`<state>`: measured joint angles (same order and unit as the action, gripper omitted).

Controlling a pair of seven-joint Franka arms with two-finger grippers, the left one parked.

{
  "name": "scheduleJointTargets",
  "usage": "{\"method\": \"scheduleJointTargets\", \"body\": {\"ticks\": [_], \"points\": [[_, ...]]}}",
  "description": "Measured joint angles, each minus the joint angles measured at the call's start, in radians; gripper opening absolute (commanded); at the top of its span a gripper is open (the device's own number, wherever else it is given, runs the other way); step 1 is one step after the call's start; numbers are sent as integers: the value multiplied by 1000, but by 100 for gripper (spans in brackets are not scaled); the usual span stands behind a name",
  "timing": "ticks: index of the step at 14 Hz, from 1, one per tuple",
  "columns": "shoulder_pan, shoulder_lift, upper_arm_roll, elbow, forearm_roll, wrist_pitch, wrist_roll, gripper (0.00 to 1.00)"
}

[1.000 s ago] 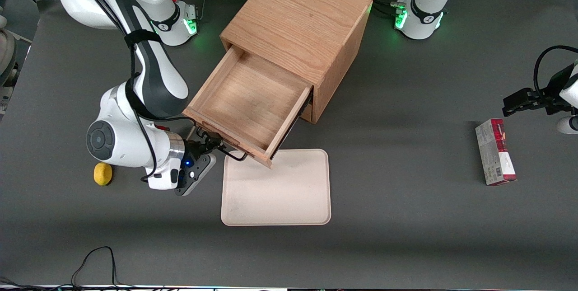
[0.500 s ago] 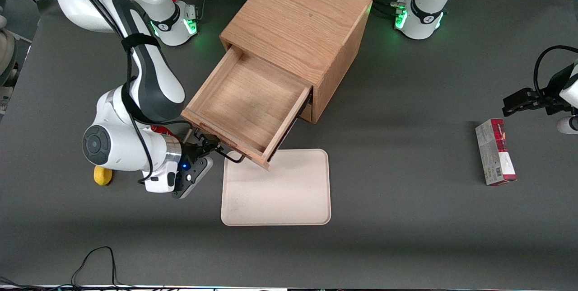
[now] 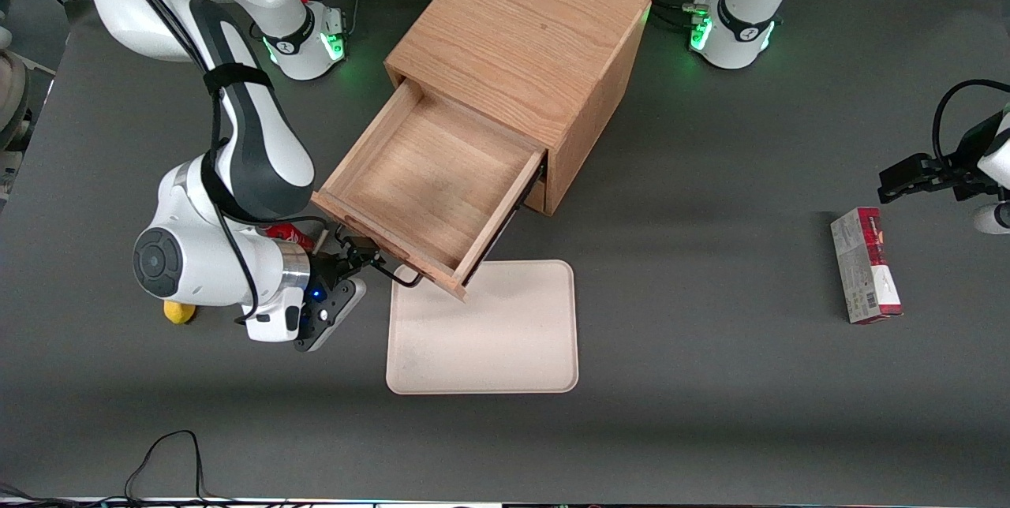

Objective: Open upper drawer

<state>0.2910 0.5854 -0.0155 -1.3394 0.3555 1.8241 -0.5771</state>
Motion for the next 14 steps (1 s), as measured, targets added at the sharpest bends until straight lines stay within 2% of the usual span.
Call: {"method": "scheduleJointTargets", "body": {"ticks": [14], "points": [[-31,8,4,99,2,-97,-1,100]]}}
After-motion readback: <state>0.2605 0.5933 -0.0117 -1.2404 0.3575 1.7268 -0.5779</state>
